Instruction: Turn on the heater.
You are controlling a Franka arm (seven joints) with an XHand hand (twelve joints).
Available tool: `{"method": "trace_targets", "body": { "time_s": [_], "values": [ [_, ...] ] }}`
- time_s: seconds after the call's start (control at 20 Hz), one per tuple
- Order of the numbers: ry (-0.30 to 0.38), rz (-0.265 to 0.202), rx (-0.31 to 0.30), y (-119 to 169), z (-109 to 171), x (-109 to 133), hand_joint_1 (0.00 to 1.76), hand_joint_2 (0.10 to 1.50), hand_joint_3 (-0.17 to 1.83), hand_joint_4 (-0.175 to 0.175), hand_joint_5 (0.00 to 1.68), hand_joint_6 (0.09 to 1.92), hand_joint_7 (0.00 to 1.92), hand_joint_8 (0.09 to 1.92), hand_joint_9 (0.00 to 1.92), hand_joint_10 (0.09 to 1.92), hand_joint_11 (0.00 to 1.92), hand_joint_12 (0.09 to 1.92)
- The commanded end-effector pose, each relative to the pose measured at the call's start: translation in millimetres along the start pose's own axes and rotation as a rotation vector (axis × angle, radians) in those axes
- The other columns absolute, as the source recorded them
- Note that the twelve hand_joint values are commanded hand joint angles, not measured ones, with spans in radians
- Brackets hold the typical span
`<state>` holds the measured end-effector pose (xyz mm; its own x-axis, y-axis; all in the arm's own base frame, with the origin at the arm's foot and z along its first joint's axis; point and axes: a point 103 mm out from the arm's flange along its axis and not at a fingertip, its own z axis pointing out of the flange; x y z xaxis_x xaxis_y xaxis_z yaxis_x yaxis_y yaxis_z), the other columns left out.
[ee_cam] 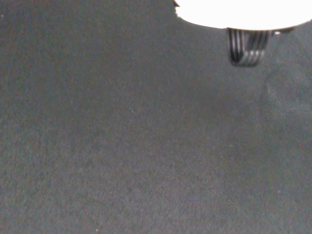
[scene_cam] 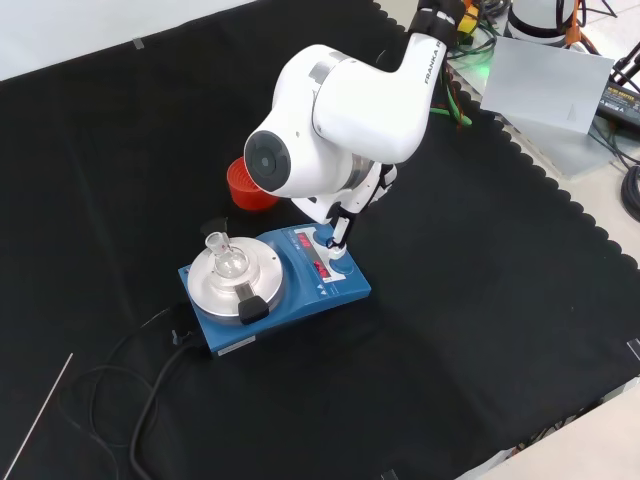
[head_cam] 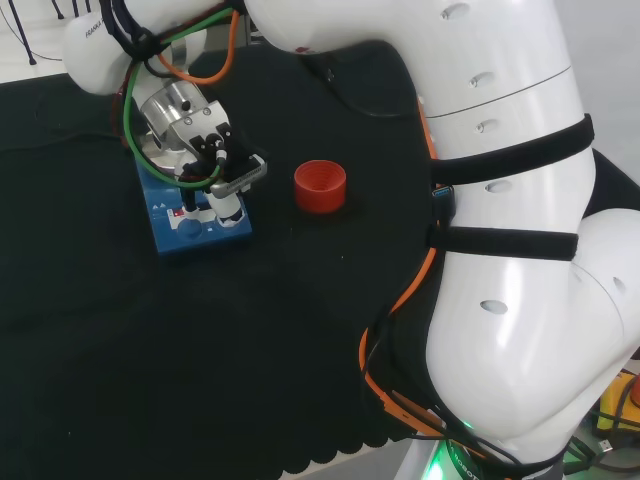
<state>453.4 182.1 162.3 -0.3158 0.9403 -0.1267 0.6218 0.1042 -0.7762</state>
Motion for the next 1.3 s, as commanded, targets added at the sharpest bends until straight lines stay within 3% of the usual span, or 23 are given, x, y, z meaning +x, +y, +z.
{"method": "trace_targets", "body": {
  "time_s": [0.05, 0.5, 1.3],
  "values": [
    [-0.003, -0.001, -0.006, 2.0, 1.4, 1.5, 1.57, 0.53, 1.28, -0.006, 0.36, 0.12, 1.78, 1.92, 1.92, 1.78, 1.83, 1.61],
    [-0.014, 0.003, 0.009, 4.0, -2.9, 17.7, 1.57, 0.53, 1.28, -0.006, 0.36, 0.12, 1.78, 1.92, 1.92, 1.77, 1.83, 1.61],
    [0.032, -0.004, 0.003, 3.0, 1.2, -11.2, 1.57, 0.53, 1.28, -0.008, 0.39, 0.12, 1.79, 1.92, 1.92, 1.77, 1.83, 1.61]
  ]
}}
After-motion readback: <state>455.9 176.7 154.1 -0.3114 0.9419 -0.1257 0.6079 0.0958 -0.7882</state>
